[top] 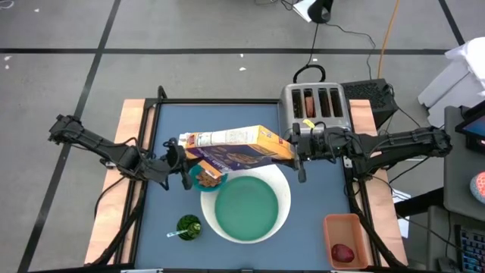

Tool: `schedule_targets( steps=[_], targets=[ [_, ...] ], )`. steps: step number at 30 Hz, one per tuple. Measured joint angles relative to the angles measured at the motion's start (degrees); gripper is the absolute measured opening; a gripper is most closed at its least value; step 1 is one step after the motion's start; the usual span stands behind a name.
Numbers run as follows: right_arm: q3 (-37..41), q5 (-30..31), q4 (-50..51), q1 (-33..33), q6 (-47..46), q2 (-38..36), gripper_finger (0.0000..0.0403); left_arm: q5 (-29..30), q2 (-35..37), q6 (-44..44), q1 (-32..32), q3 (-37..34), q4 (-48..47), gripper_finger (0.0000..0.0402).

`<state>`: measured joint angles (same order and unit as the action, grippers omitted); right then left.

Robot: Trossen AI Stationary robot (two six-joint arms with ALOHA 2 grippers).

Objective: Arrange a breakfast setting
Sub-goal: Pour the cereal into the blue bowl

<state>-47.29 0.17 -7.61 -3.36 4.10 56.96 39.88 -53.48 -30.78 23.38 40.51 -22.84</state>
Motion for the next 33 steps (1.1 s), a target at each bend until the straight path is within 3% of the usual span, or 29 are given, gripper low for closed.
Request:
schedule_targets(
  steps=[3, 8, 15, 21, 27, 33],
  targets=[
    [0.00, -0.03, 1.05, 0.00, -0.41, -0.08, 0.0171, 0.01, -0.34, 0.76, -0.02, -0.02, 0.60, 0.0001],
    [-0.11, -0.19, 1.30, 0.00, -0.23, 0.39, 0.0171, 0.74, 0.98, 9.14, -0.11, -0.24, 6.49, 0.0001],
    [0.00, -0.05, 1.75, 0.02, -0.44, 0.62, 0.0171, 0.06, 0.94, 0.76, -0.04, -0.04, -0.69, 0.0001],
    [-0.02, -0.18, 1.68, 0.00, -0.36, 0.30, 0.0171, 0.38, 1.89, 7.66, -0.11, -0.07, 4.36, 0.0001],
    [0.00, -0.18, 2.20, 0.00, -0.44, 0.56, 0.0171, 0.67, 0.16, 2.53, -0.19, -0.07, 0.27, 0.0001],
    [0.00, -0.38, 2.15, -0.02, -0.39, 0.34, 0.0171, 0.72, 0.61, 7.40, -0.15, -0.09, 4.55, 0.0001]
  ],
)
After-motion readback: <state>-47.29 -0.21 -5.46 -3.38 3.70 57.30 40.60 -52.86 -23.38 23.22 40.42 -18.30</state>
